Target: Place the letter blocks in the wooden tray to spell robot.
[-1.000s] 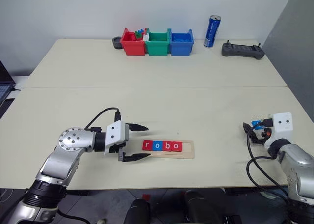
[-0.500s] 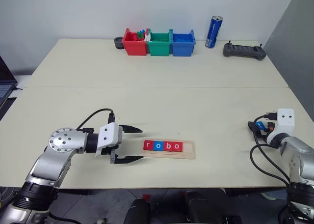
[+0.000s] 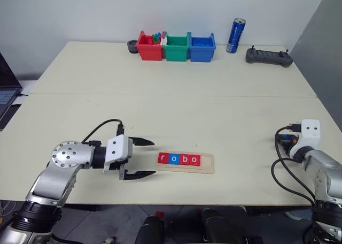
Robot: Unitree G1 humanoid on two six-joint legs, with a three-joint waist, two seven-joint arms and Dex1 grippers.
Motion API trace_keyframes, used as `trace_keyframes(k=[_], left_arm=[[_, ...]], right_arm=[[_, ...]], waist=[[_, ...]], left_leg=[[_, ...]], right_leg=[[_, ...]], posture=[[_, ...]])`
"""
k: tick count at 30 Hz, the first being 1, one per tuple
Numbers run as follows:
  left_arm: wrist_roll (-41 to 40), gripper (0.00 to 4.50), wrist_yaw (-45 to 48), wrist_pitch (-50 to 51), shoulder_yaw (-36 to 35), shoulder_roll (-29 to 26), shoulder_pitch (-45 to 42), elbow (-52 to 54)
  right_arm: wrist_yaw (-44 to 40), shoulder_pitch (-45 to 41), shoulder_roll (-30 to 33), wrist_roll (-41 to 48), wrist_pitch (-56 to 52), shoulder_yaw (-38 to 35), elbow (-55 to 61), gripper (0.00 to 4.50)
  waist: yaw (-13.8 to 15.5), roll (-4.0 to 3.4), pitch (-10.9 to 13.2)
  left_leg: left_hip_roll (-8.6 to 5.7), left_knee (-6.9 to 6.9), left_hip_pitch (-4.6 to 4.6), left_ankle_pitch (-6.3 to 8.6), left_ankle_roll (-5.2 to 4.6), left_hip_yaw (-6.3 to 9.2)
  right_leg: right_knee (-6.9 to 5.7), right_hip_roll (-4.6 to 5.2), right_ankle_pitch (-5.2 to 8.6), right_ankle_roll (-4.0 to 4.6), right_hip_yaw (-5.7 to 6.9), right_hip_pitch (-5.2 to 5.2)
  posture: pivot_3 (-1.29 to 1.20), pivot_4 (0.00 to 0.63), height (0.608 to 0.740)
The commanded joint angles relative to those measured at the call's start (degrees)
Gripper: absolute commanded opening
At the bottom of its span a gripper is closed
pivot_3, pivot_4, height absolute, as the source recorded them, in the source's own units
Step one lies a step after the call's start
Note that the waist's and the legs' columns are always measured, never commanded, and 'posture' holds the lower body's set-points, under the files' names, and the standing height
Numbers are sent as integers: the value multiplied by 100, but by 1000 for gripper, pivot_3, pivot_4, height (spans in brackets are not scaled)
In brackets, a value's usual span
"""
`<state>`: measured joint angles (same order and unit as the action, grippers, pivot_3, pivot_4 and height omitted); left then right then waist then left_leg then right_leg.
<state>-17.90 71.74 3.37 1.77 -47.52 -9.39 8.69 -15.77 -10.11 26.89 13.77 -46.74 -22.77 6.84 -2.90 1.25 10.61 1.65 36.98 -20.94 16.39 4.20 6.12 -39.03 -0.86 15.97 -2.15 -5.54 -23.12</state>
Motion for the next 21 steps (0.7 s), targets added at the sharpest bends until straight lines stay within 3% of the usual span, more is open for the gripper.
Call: trace_keyframes(k=[1,11,21], left_arm=[[-102,4500,-42,36,-113,-31,-125,159],[-98,4500,10,68,-193,-95,-216,4],[-78,4500,-25,5,-160,-25,-207,-32]], right_arm=[[37,190,-86,79,-265,223,489,1443],[274,529,-594,381,-1126,816,2289,1443],[599,1001,-1132,516,-1766,1129,3328,1443]], waist=[[-21,0,0],[-68,-7,4],[-48,-8,4]], left_leg=[[1,-1,0,0,0,0],[3,-2,-1,0,0,-2],[3,-3,-4,0,0,0]], right_leg=[[-1,-1,0,0,-1,-1],[-4,-3,1,-1,-2,-6],[-1,-3,2,-2,-1,-9]], posture=[[0,150,740],[0,150,740],[0,150,740]])
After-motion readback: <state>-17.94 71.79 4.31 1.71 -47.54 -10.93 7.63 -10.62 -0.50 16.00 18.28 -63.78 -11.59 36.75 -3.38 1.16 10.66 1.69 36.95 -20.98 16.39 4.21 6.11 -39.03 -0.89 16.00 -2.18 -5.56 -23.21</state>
